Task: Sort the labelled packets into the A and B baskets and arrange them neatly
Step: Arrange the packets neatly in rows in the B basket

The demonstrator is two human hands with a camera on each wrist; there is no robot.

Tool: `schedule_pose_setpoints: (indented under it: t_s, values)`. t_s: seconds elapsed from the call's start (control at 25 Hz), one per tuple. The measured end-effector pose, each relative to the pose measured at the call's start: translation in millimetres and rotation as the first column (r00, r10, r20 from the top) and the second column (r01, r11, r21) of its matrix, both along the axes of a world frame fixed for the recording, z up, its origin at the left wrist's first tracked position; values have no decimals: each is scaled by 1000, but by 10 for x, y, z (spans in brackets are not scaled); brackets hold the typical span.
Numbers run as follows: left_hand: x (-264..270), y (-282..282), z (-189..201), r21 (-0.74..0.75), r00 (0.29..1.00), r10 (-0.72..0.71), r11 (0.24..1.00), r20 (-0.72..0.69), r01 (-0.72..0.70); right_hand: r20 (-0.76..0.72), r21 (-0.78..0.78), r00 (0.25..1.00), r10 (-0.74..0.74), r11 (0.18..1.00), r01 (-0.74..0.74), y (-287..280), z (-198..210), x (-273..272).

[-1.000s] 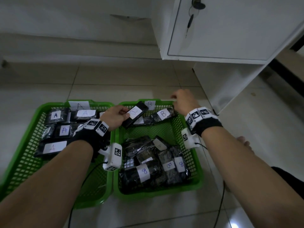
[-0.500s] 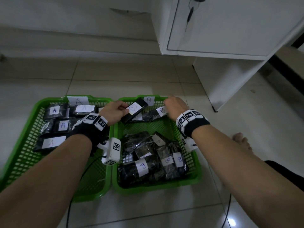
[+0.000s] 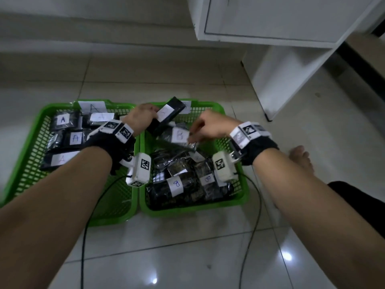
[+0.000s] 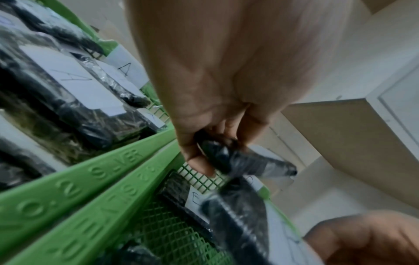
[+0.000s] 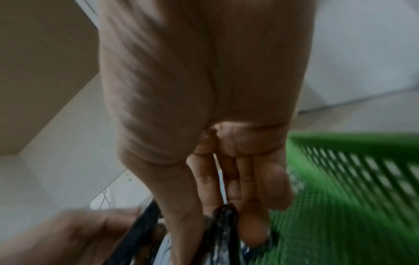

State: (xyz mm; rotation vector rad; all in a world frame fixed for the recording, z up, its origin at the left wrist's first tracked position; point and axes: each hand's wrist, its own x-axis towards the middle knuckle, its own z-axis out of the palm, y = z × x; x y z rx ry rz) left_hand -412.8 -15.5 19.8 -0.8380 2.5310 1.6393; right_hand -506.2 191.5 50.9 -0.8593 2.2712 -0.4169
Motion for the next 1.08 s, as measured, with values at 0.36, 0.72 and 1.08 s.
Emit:
schedule_pose_setpoints:
  t_s: [0.36,0.72,1.08]
  values:
    - [195,386,15,-393,913,-284,835,293,386,-143,271,987,69,962,-28,17,-580,98]
    - [180,144,-127,-276,975,-162,940,152,200,-450,97,892,-37,991,89,-231,-292,-421]
    - [130,36,-183,151,997,-80,986,15,77,-400,344,909,116,939,31,-254,-546,-367]
